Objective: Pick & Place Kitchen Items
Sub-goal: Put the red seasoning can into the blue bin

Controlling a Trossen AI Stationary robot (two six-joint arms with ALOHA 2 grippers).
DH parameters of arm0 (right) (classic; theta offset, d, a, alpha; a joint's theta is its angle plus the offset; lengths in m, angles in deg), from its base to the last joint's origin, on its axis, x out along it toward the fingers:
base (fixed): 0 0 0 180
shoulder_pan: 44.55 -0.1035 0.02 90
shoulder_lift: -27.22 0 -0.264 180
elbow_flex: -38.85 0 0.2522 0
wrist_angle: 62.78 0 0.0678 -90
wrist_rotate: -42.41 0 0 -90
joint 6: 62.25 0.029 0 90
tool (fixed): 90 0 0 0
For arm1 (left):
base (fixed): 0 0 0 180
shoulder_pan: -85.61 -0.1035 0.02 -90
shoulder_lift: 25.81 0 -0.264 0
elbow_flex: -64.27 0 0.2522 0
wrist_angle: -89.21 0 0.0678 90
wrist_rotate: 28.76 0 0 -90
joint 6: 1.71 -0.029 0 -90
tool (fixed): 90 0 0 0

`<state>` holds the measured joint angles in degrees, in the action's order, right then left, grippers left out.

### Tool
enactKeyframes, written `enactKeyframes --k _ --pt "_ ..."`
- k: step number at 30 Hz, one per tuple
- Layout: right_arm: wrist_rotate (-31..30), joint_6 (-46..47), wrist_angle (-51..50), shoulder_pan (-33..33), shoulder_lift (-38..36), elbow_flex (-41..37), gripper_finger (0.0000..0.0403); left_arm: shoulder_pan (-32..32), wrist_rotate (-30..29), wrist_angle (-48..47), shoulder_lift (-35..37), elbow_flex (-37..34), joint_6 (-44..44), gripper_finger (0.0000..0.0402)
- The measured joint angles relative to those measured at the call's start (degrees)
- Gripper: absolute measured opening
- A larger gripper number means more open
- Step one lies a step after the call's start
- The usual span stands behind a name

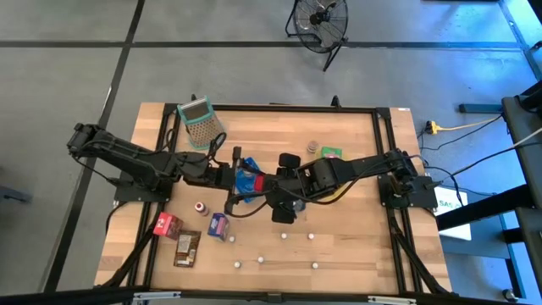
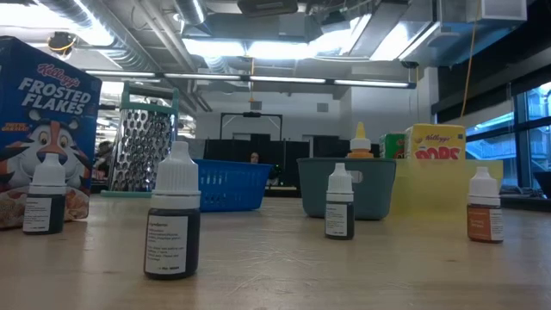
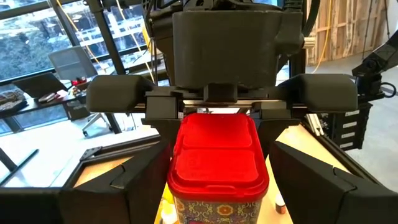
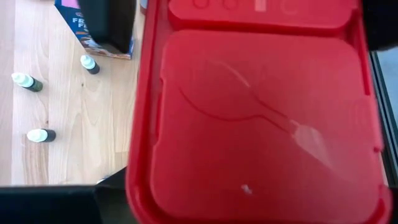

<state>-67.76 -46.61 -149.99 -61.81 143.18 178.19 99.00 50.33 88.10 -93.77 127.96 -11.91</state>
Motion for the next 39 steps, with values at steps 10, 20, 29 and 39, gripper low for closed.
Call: enactKeyframes --k 10,20,29,39 --pt "0.0 0.0 0.5 0.0 0.0 0.0 0.0197 0.0 0.0 -0.1 -1.1 0.0 0.0 0.0269" --pt "-0.2 0.0 0.4 0.0 0.0 0.0 0.0197 -0.1 -0.8 1.7 -1.6 0.0 -1.5 0.0269" --pt "0.9 0.0 0.3 0.3 0.0 0.0 0.0197 -0.1 -0.6 -13.4 -2.7 7.6 2.0 0.0269" --pt "1.4 0.0 0.4 0.4 0.0 0.0 0.0197 -1.0 0.7 -20.8 -2.7 11.9 2.6 0.0269"
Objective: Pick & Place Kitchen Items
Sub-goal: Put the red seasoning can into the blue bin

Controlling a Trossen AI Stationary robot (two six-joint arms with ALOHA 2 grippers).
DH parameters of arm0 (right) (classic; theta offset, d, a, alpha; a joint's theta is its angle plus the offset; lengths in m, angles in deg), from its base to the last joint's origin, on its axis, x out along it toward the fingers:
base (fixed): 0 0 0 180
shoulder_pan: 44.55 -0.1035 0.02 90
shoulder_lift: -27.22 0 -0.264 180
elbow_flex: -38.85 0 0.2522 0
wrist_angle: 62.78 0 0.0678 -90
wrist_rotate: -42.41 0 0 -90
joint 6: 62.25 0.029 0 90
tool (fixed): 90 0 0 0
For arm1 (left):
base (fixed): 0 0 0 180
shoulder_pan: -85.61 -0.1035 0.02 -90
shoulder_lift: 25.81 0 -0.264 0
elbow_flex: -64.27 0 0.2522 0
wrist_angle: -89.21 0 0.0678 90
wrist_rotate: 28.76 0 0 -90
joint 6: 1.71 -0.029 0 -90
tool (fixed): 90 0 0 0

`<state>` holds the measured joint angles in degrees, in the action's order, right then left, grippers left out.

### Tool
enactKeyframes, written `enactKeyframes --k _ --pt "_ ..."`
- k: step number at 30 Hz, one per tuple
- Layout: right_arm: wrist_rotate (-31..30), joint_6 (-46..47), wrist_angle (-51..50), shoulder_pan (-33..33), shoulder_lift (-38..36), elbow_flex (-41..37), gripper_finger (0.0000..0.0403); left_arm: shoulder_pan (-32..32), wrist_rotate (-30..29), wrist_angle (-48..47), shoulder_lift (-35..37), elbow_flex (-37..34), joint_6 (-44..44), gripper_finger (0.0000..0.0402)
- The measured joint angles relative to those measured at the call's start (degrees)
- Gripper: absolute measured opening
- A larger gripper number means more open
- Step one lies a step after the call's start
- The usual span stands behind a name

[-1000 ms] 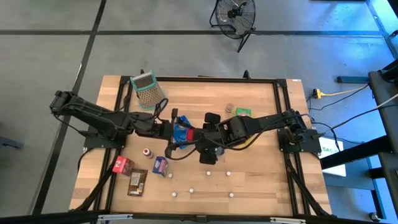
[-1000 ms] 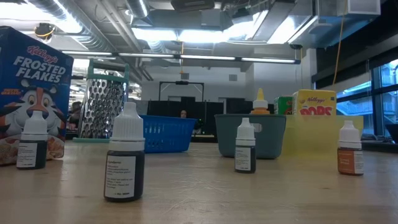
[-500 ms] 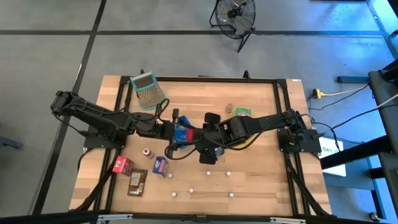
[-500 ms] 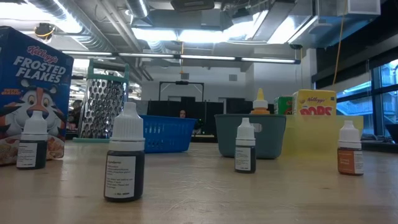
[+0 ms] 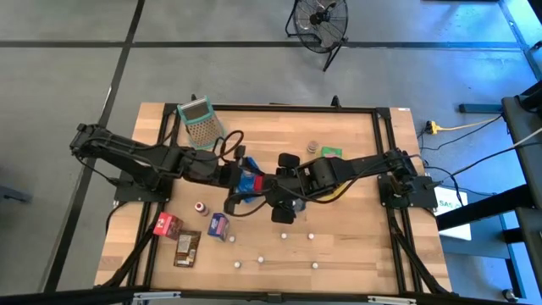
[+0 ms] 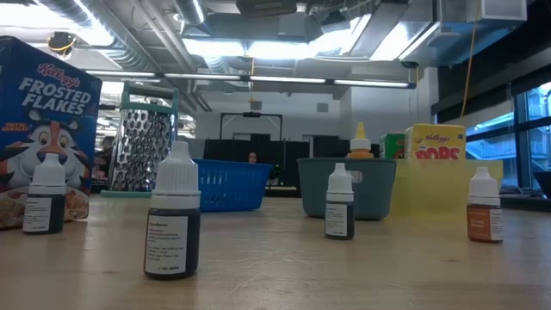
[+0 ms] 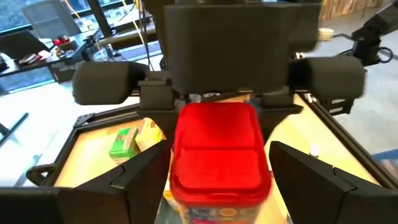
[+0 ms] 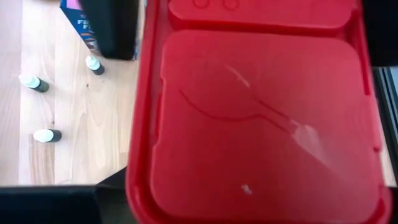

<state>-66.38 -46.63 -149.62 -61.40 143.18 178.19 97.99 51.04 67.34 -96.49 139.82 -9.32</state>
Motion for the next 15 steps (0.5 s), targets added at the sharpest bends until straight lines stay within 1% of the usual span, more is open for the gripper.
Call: enactKeyframes --k 3,7,15 --pt "0.0 0.0 0.0 0.1 0.0 0.0 0.0197 -1.2 0.9 -0.5 -0.3 0.0 0.5 0.0269" --pt "0.7 0.0 0.0 0.2 0.0 0.0 0.0197 -2.4 4.2 0.2 -1.1 0.0 0.0 0.0269" --pt "1.0 0.3 0.0 0.9 0.0 0.0 0.0197 -2.4 3.7 0.5 -1.5 0.0 -0.5 0.0269"
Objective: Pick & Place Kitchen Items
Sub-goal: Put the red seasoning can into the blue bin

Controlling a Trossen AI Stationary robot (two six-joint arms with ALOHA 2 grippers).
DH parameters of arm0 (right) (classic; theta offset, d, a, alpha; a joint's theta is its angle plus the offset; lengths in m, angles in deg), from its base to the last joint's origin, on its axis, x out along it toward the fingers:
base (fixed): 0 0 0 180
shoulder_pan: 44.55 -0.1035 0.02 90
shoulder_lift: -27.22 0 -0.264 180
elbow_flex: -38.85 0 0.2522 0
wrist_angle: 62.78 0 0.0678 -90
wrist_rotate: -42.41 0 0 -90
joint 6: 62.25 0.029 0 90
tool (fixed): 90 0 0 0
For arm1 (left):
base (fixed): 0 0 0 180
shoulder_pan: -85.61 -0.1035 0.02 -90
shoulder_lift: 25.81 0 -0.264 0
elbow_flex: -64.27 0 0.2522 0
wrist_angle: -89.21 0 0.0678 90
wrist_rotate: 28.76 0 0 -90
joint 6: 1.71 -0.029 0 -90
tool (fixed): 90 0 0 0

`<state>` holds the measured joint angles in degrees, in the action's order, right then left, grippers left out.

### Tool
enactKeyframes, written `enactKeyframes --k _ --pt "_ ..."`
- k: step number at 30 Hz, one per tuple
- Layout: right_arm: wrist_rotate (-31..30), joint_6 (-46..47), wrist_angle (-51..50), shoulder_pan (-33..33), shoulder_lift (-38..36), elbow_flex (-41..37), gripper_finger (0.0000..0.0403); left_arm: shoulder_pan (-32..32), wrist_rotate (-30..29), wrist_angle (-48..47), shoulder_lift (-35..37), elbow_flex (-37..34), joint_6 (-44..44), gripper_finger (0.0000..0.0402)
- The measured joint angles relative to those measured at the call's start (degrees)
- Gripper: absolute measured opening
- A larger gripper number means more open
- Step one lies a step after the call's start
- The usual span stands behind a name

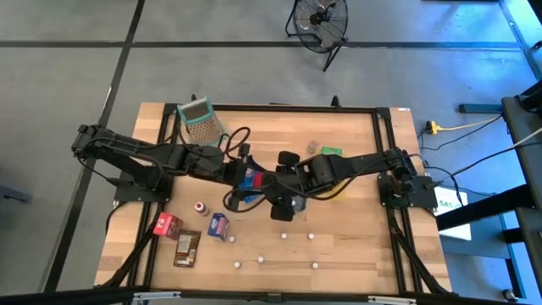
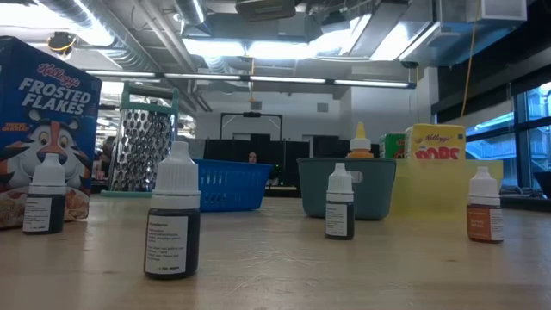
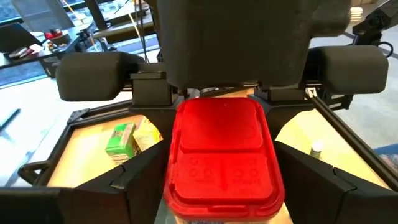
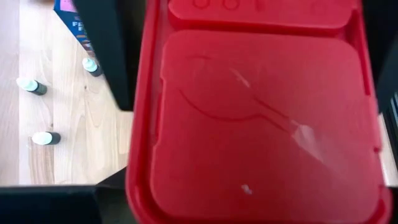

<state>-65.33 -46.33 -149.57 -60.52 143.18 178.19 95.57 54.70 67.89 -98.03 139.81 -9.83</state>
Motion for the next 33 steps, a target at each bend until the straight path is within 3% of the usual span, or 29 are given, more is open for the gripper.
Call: enactKeyframes --k 9,17,25,33 --pt "0.4 0.0 0.0 0.2 0.0 0.0 0.0197 0.0 -1.3 -0.1 0.0 0.0 -0.2 0.0222" --pt "0.4 -0.2 0.0 0.2 0.0 0.0 0.0203 0.0 -1.3 -0.1 0.0 0.0 -0.2 0.0220" --pt "-0.6 0.1 -1.1 0.1 0.0 0.0 0.0260 0.1 -1.3 0.0 0.0 0.0 -0.1 0.0222" --pt "-3.5 4.2 -12.7 0.1 0.0 0.0 0.0305 0.2 -4.6 -2.4 0.0 0.0 0.6 0.0222"
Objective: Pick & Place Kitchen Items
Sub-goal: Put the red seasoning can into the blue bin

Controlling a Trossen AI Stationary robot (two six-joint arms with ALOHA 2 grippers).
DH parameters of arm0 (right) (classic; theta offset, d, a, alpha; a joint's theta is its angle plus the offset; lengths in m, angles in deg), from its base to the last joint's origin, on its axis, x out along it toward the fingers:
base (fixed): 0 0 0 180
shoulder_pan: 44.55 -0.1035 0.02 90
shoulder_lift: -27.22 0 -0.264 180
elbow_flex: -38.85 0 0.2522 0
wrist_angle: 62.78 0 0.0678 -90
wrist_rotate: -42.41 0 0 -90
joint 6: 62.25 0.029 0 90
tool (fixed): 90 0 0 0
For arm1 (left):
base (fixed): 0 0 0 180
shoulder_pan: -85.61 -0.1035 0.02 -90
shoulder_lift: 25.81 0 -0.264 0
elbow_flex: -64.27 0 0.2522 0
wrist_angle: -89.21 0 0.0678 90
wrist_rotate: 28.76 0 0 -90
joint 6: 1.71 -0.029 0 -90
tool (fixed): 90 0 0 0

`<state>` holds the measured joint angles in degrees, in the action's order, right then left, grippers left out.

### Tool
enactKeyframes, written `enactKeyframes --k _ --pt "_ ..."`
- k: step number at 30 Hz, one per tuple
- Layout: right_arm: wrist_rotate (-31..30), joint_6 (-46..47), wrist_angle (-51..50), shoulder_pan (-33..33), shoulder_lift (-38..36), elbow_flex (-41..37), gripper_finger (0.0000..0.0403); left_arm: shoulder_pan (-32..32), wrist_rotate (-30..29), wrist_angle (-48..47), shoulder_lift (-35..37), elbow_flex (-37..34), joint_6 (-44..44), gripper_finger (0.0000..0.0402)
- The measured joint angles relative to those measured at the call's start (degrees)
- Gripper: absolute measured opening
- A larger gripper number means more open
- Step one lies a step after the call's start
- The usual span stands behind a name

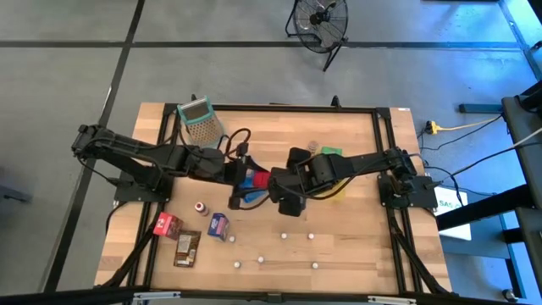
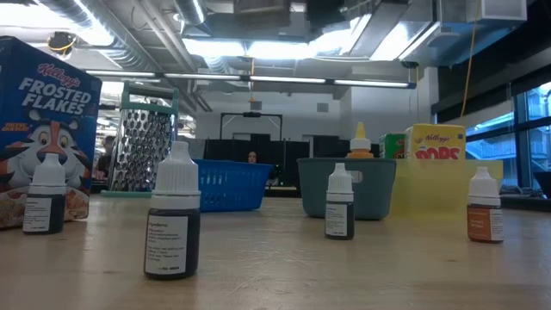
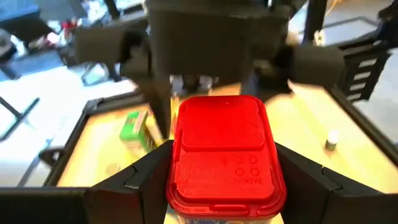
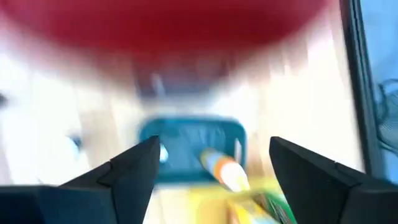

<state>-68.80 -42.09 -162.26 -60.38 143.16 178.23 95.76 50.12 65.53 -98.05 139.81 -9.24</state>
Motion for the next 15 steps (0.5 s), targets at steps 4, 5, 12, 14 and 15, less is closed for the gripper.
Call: enactKeyframes --k 4,5,12,14,15 --pt "-4.7 3.7 -4.5 -0.8 0.0 0.0 0.0308 -0.6 -1.6 -4.8 0.0 0.0 2.7 0.0223" --pt "-6.7 4.4 -4.3 -1.0 0.0 0.0 0.0308 -0.8 -1.5 -6.0 0.0 0.0 3.7 0.0223" --pt "-13.5 7.6 -4.3 -3.8 -2.2 0.0 0.0308 -0.9 -2.5 -8.2 0.0 -3.0 10.9 0.0223" --pt "-13.7 8.6 -4.3 -5.0 -3.1 0.0 0.0308 -0.9 -4.1 -6.3 0.0 -5.0 12.6 0.0223" --pt "-14.0 9.2 -4.3 -5.7 -3.6 0.0 0.0308 -0.9 -4.6 -4.9 0.0 -6.4 13.1 0.0223"
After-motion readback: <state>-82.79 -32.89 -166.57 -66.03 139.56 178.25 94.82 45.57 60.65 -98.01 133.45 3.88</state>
